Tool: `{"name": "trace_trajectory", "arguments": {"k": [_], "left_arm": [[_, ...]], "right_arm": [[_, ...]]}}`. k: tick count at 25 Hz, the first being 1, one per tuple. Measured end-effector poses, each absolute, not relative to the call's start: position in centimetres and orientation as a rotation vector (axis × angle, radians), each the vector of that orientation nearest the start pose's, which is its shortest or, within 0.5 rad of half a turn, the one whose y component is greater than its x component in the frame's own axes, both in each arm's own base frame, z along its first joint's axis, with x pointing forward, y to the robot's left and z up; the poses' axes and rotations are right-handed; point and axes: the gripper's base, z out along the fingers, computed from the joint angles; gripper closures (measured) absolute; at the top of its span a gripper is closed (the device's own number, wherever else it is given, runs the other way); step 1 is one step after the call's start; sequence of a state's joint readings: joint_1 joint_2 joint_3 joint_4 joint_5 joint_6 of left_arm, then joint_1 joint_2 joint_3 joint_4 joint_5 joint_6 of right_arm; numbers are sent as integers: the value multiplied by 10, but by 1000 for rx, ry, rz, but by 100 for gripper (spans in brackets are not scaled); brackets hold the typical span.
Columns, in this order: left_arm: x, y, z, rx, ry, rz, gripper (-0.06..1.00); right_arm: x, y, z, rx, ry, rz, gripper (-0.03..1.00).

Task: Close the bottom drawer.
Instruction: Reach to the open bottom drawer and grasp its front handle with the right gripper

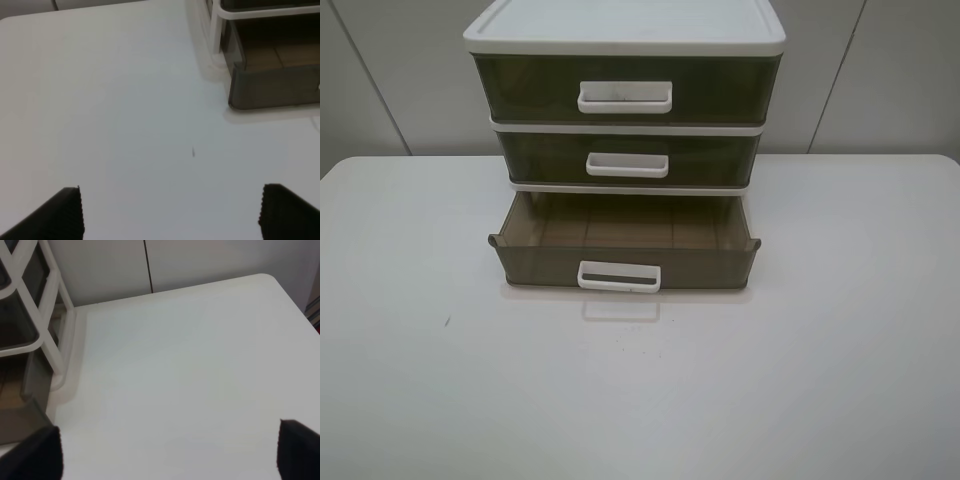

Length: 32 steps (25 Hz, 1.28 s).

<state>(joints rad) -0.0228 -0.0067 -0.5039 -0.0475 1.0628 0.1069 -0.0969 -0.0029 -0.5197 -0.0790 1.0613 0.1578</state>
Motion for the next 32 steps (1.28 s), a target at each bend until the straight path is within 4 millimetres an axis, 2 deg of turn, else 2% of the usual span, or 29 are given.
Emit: {"name": "trace_trajectory", "arguments": {"k": [32], "left_arm": [[-7, -4, 278, 134, 2030, -4, 23]], "right_arm": [[-8, -5, 283, 261, 2003, -56, 23]]}}
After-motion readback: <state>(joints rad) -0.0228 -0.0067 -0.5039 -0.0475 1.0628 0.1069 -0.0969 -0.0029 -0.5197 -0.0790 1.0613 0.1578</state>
